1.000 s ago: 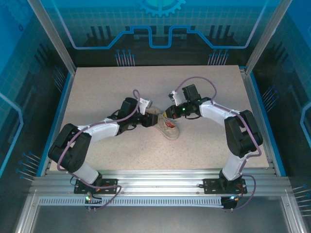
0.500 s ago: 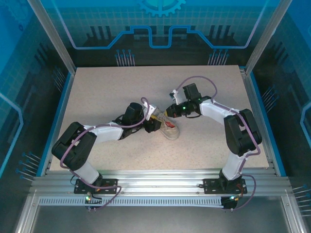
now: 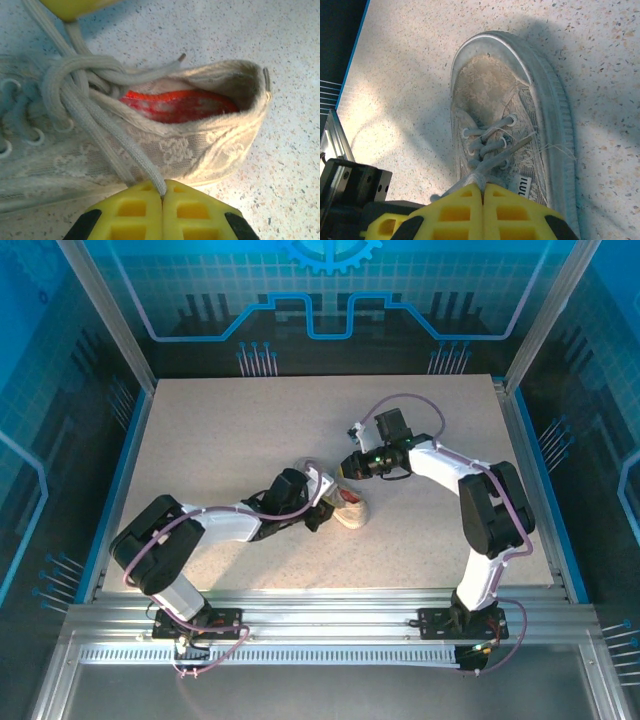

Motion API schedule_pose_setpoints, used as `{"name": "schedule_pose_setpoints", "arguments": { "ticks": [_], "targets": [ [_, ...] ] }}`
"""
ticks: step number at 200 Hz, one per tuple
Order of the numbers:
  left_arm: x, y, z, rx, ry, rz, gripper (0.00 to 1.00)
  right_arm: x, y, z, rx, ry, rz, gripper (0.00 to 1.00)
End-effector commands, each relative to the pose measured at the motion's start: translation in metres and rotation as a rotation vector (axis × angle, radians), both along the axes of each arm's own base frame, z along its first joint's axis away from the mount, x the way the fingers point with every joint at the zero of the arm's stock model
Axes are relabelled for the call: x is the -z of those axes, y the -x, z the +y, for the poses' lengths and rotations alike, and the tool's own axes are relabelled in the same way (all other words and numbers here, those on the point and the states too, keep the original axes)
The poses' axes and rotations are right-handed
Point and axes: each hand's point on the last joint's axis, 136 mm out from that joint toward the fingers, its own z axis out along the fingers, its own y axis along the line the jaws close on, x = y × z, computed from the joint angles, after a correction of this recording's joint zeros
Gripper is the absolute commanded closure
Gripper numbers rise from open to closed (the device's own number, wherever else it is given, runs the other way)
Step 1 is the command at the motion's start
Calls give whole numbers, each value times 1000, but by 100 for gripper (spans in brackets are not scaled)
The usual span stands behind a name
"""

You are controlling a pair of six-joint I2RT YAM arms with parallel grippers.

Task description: Tie the shoes

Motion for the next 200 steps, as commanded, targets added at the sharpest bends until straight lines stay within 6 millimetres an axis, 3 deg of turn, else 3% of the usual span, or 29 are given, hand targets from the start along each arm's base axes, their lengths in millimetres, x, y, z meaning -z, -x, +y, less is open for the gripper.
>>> {"name": "schedule_pose_setpoints", "arguments": {
  "ticks": [1,76,130,148,160,184,200],
  "targets": [
    [-4,3,-3,-28,12,-11,100,-4,-7,-1,3,-8,17,100],
    [-11,0,-28,-35,83,27,100,-4,-5,17,-114,-5,23,100],
    [-10,0,-31,-46,94,41,100,-3,-6,29,-145,-8,34,100],
    [-20,-4,-25,-77,99,13,68,-14,-10,26,-132,-6,14,83],
    [-31,-5,-20,-84,116,-4,54,-30,-12,20,-111,-24,-2,75],
    [-56,-2,-7,-77,162,11,45,-56,-19,-6,-37,-46,-17,62],
    [-68,1,7,-86,195,26,45,-51,-20,-33,29,-7,2,60]
  ]
}}
